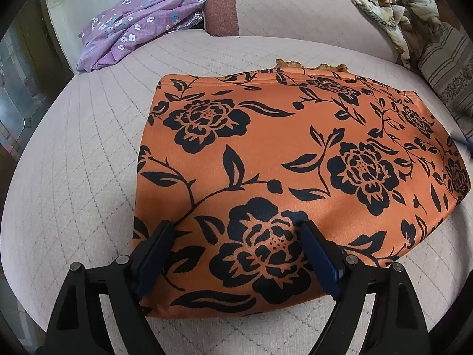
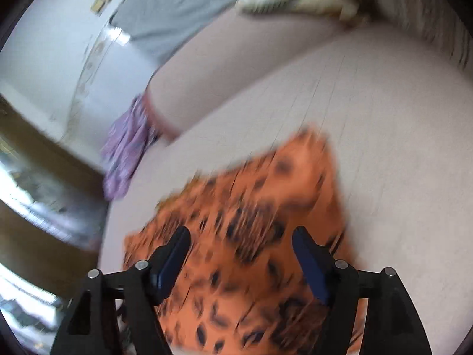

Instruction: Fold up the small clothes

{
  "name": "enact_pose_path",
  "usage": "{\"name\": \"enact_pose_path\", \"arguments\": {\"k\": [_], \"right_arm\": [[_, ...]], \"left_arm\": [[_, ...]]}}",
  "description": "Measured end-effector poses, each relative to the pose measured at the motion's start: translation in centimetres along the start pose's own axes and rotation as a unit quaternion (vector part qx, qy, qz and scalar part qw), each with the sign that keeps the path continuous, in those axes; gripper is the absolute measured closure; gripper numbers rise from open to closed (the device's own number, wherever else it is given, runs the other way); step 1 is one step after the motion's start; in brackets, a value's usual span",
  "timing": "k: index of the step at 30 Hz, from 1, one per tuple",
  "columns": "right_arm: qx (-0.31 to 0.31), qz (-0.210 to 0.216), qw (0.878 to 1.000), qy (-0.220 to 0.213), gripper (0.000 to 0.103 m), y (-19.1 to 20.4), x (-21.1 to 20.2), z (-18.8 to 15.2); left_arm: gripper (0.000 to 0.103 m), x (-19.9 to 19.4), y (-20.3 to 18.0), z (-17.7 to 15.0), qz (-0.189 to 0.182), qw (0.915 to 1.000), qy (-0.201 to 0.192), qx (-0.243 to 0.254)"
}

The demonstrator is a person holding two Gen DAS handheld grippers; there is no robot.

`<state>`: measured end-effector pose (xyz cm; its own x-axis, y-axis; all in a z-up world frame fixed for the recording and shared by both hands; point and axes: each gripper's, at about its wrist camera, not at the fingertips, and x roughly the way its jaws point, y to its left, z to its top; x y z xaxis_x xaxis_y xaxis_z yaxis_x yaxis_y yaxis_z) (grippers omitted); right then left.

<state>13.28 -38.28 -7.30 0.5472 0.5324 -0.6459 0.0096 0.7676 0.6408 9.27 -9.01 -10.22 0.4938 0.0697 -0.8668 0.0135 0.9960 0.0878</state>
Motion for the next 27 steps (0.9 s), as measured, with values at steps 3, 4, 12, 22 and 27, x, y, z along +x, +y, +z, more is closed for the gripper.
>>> {"name": "enact_pose_path", "arguments": {"k": [3,4,12,22,27], "right_arm": [[0.077,-0.045,0.996,0.025,0.036,-4.1,2.0,-1.6],[0.096,-0.032,0.995,0.004,0.035,-4.1,1.0,-1.8],[0.069,-0.061,0.995,0.033,0.02,-2.9,0.8,-5.1],[0.128,0.009,0.991,-0.031,0.019,-2.9,-5.7,-10.4],[0.203,0.036,0.978,-0.036,0.019,-6.5,-5.5,-13.0]], "left_arm": [[0.016,-0.5,0.1,-0.2,0.0,1.0,0.007,0.001],[0.016,-0.8,0.3,-0.4,-0.003,1.0,0.007,0.0],[0.016,-1.7,0.8,-1.2,-0.01,0.9998,0.011,-0.015],[0.016,-2.6,4.0,-2.6,-0.004,0.9977,0.011,-0.067],[0.016,-2.8,4.0,-2.6,-0.001,0.9978,0.005,-0.066]]}}
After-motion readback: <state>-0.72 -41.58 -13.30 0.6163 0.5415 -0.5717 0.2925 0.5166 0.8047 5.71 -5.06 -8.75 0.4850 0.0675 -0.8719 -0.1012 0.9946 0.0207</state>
